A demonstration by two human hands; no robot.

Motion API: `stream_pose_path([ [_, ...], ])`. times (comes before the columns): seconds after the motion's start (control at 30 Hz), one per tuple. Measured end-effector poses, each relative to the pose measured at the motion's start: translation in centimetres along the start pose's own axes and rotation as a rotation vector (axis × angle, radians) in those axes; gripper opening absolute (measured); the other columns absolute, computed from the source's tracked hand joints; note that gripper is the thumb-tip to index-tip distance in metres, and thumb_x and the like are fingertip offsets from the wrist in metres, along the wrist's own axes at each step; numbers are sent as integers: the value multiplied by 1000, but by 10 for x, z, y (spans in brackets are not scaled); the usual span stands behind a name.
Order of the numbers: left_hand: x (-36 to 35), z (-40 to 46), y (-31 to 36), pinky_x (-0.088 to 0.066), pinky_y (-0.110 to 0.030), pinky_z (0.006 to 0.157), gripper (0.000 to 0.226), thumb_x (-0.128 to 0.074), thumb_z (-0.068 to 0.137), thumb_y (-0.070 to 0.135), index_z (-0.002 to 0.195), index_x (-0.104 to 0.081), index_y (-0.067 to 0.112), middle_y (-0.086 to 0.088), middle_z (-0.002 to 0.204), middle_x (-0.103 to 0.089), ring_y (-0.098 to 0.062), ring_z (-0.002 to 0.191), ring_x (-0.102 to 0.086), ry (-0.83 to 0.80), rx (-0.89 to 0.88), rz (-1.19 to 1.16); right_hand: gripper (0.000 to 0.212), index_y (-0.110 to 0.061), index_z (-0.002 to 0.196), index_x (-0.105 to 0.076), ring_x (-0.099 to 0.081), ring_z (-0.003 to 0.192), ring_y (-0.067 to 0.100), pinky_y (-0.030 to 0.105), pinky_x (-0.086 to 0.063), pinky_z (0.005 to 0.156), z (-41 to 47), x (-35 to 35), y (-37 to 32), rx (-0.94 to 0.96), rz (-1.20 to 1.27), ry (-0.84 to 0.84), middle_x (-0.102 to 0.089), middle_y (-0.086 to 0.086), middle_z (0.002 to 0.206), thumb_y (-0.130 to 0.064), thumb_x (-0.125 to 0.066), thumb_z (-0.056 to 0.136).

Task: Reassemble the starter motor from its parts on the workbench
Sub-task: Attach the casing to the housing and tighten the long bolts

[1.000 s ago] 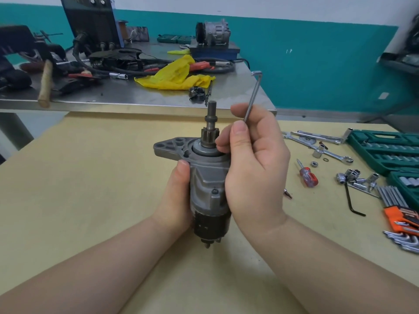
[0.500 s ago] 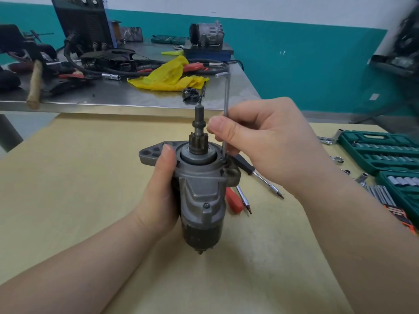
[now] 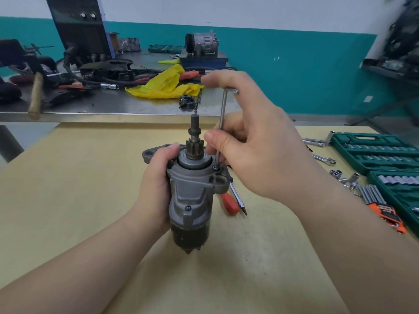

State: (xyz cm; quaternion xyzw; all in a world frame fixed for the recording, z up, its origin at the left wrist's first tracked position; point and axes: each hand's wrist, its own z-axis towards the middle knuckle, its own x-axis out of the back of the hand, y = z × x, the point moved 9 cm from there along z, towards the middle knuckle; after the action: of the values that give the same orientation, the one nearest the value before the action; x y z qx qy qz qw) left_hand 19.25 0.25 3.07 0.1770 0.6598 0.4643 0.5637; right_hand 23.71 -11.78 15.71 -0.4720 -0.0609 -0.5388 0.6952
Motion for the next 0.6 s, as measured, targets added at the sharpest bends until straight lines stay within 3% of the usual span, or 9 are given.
stream_pose_path([
  [0.1,6,1,-2,-58,-25,52,48,-54,96,42,64,-83,19,-1,66,-75,-17,55,-73,52,14,10,22,-34,128,-53,-66,67,22,41,-54,64,3,4,-2,39,4,-7,-72,6,79,-22,-50,111],
  [0.17,8,1,-3,-57,-24,50,56,-49,102,41,61,-82,19,0,63,-74,-15,53,-72,85,13,20,19,-23,120,-64,-66,71,23,44,-52,64,7,16,-2,64,-23,99,-70,3,80,-21,-47,112],
  [0.27,10,0,-1,-58,-24,52,50,-55,97,41,57,-78,20,1,62,-73,-15,53,-71,123,4,11,20,-19,112,-73,-67,72,16,40,-55,71,14,21,-5,90,-41,178,-72,-6,82,-14,-55,106],
  [0.33,12,1,0,-59,-26,53,42,-61,91,41,58,-76,21,0,64,-72,-16,54,-71,150,-1,9,26,-20,117,-77,-64,67,15,37,-55,67,16,18,-9,123,12,169,-73,-7,83,-9,-57,104],
  [0.47,13,2,0,-56,-22,50,58,-51,104,37,53,-76,21,2,59,-71,-14,49,-69,166,3,18,35,-16,128,-75,-55,61,8,19,-44,63,16,15,-12,147,201,90,-69,1,80,0,-57,102],
  [0.53,12,3,1,-56,-21,49,58,-53,103,35,53,-76,20,2,59,-71,-14,48,-69,166,2,17,36,-16,131,-72,-54,61,14,17,-43,58,15,15,-7,75,331,32,-66,16,81,-5,-56,102],
  [0.6,14,4,1,-56,-21,49,57,-53,103,35,53,-76,20,2,59,-71,-13,48,-68,169,2,26,29,-19,126,-74,-55,60,17,17,-42,55,16,18,-6,44,343,23,-67,18,83,-14,-54,106],
])
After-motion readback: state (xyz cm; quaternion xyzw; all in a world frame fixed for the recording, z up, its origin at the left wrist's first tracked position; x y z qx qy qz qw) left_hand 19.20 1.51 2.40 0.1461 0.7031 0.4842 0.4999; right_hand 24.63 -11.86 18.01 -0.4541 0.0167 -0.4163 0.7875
